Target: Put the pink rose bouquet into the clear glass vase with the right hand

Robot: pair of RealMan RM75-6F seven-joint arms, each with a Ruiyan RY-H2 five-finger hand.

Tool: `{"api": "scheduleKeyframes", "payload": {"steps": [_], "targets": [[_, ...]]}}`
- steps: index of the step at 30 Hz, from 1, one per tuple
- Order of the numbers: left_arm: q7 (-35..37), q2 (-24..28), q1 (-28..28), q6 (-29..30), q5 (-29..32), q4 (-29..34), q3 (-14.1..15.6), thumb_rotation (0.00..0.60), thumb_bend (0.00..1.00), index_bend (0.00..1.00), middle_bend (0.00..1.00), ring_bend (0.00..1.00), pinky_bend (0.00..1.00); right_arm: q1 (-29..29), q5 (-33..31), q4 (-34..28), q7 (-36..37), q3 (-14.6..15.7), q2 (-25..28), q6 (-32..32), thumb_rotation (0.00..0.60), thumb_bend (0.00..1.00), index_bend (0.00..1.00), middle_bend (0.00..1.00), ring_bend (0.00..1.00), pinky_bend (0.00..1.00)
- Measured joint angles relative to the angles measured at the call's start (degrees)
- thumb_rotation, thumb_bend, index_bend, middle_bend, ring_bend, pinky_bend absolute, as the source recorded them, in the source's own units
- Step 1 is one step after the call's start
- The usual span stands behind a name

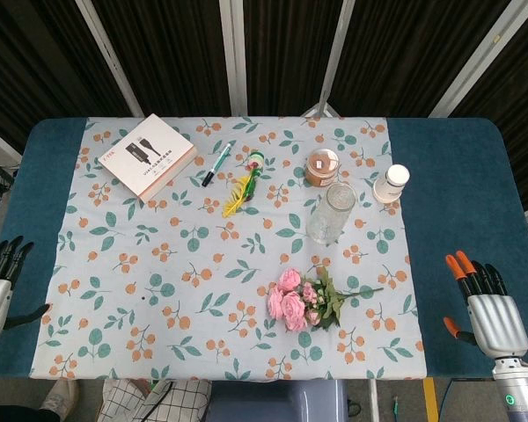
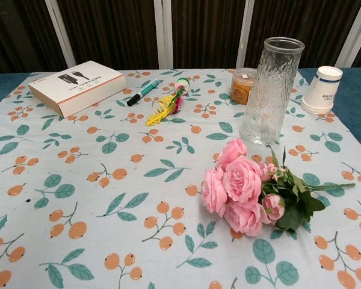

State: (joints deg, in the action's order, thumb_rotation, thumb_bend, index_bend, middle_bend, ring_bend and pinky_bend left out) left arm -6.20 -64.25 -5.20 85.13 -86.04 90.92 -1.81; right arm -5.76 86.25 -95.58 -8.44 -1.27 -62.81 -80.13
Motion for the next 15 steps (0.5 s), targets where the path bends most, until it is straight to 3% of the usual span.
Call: {"api": "scheduleKeyframes", "payload": {"steps": [15], "targets": [[1.3,0.2,0.1,0.3,-0.2,0.1,-0.1,0.6,0.0,0.0,0.0,0.0,0.0,-0.1,1.8,-2.0,0.9,0.6,-0.1,-0.3,0.6,0.29,0.0,0.0,0.0,0.0]]}}
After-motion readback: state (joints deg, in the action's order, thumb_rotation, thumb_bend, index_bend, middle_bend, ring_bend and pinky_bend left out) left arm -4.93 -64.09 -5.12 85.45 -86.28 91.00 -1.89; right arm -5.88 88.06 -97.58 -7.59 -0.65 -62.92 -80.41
